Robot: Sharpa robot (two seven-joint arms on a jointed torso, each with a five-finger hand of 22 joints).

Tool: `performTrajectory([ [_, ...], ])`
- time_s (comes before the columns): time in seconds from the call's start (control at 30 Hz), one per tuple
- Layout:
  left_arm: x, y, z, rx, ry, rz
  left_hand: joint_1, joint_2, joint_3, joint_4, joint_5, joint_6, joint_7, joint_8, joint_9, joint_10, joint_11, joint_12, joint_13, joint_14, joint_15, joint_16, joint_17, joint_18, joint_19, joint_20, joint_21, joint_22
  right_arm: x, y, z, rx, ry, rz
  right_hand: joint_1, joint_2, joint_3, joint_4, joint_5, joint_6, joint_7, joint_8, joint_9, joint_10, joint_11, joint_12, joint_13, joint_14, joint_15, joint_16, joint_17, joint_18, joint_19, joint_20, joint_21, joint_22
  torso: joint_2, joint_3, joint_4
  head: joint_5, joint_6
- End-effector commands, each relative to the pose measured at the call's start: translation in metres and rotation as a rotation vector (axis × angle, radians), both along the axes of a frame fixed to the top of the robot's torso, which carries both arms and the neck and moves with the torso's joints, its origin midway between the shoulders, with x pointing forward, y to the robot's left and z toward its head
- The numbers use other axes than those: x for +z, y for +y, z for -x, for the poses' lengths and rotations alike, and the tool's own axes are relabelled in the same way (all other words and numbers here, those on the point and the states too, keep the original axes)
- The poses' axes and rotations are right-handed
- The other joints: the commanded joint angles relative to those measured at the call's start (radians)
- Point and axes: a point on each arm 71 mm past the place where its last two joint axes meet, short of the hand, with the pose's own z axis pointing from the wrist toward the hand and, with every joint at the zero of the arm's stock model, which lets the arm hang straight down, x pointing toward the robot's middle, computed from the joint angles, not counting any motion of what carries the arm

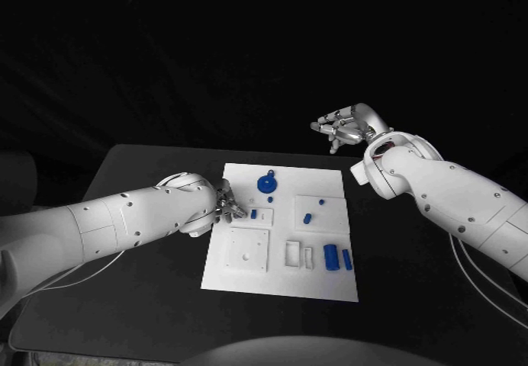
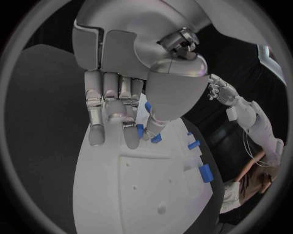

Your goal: Assemble the parts on the task board

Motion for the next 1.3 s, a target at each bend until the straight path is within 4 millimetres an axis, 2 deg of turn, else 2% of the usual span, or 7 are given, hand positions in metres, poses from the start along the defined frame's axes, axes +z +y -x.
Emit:
performTrajectory([
  [0.03, -0.0098, -0.0021, 0.006, -0.024, 0.047, -0.021, 0.0, -0.008, -0.003, 0.013, -0.004, 0.023, -0.021, -0.004, -0.001, 0.044, -0.01, -0.002, 0.0, -0.002, -0.007, -0.007, -0.002, 0.002, 0.002, -0.003, -0.008, 0.017, -0.0005, 0.0014, 0.0004, 0.012, 0.0, 0.003, -0.007, 0.007, 0.004, -0.003, 0.009, 0.004, -0.001, -0.002, 0.0, 0.004, -0.005, 0.002, 0.001, 0.004, -0.003, -0.004, 0.001, -0.003, 0.018, -0.004, 0.006, -0.002, 0.0, -0.0001, 0.0008, -0.001, 0.0],
  [0.67, -0.0085, -0.0026, 0.0045, -0.014, 0.021, -0.006, 0.03, 0.001, 0.009, 0.022, 0.008, 0.019, -0.019, -0.004, -0.001, 0.045, -0.009, -0.002, 0.0, 0.0, -0.007, -0.006, -0.001, 0.002, 0.004, -0.004, -0.01, 0.018, -0.004, 0.0019, 0.001, 0.012, 0.006, 0.002, -0.007, 0.007, 0.004, -0.003, 0.009, 0.004, -0.001, -0.002, 0.0, 0.004, -0.005, 0.002, 0.001, 0.004, -0.003, -0.004, 0.001, -0.003, 0.018, -0.004, 0.006, -0.002, 0.0, 0.0003, -0.0001, 0.0, -0.001],
  [0.77, -0.0083, -0.0029, 0.0046, -0.013, 0.018, -0.002, 0.031, 0.011, 0.028, 0.008, 0.018, 0.017, -0.016, -0.001, 0.002, 0.045, -0.008, -0.002, -0.001, 0.001, -0.006, -0.006, 0.0, 0.004, 0.004, -0.003, -0.011, 0.018, -0.0045, 0.0019, 0.0011, 0.012, 0.007, 0.002, -0.007, 0.007, 0.004, -0.003, 0.009, 0.004, -0.001, -0.002, 0.0, 0.004, -0.005, 0.002, 0.001, 0.004, -0.003, -0.004, 0.001, -0.003, 0.018, -0.004, 0.006, -0.002, 0.0, 0.0003, -0.0007, 0.0, -0.001],
  [0.9, -0.0082, -0.0033, 0.0048, -0.011, 0.021, 0.003, 0.011, 0.026, 0.089, -0.037, 0.085, 0.006, -0.012, 0.015, 0.029, 0.045, -0.006, -0.003, -0.003, 0.0, -0.005, -0.006, 0.001, 0.007, 0.004, -0.002, -0.008, 0.019, -0.0049, 0.002, 0.0012, 0.013, 0.009, 0.003, -0.007, 0.007, 0.004, -0.003, 0.009, 0.004, -0.001, -0.002, 0.0, 0.004, -0.005, 0.002, 0.001, 0.004, -0.003, -0.004, 0.001, -0.003, 0.018, -0.004, 0.006, -0.002, 0.0, 0.0, -0.0009, -0.001, -0.001],
  [0.97, -0.0083, -0.0035, 0.0051, -0.01, 0.024, 0.005, -0.043, 0.005, 0.224, -0.072, 0.035, 0.006, -0.008, 0.019, 0.038, 0.044, -0.007, -0.005, -0.004, 0.002, -0.003, -0.004, 0.004, 0.01, 0.001, 0.0, -0.003, 0.019, -0.0051, 0.002, 0.0012, 0.013, 0.01, 0.003, -0.007, 0.007, 0.004, -0.003, 0.009, 0.004, -0.001, -0.002, 0.0, 0.004, -0.005, 0.002, 0.001, 0.004, -0.003, -0.004, 0.001, -0.003, 0.018, -0.004, 0.006, -0.002, 0.0, 0.0003, -0.0006, -0.001, -0.002],
  [1.03, -0.0084, -0.0037, 0.0053, -0.009, 0.027, 0.008, -0.067, 0.001, 0.257, -0.088, 0.029, 0.004, -0.011, 0.029, 0.058, 0.045, -0.006, 0.001, -0.004, 0.002, -0.004, -0.003, 0.008, 0.012, -0.001, 0.0, 0.002, 0.019, -0.0052, 0.0021, 0.0012, 0.013, 0.008, 0.007, -0.007, 0.007, 0.004, -0.003, 0.009, 0.004, -0.001, -0.002, 0.0, 0.004, -0.005, 0.002, 0.001, 0.004, -0.003, -0.004, 0.001, -0.003, 0.018, -0.004, 0.006, -0.002, 0.0, 0.0002, 0.0002, -0.002, -0.002],
  [1.3, -0.0092, -0.0034, 0.0057, 0.003, 0.045, 0.023, -0.115, 0.017, 0.284, -0.141, 0.046, 0.016, -0.014, 0.032, 0.071, 0.046, -0.009, 0.011, -0.006, 0.01, -0.005, 0.005, 0.028, 0.014, -0.001, 0.001, 0.012, 0.019, -0.0065, 0.0028, 0.0013, 0.015, 0.003, 0.021, -0.007, 0.007, 0.004, -0.003, 0.009, 0.004, -0.001, -0.002, 0.0, 0.004, -0.005, 0.002, 0.001, 0.004, -0.003, -0.004, 0.001, -0.003, 0.018, -0.004, 0.006, -0.002, -0.001, 0.0003, 0.0009, -0.002, -0.003],
])
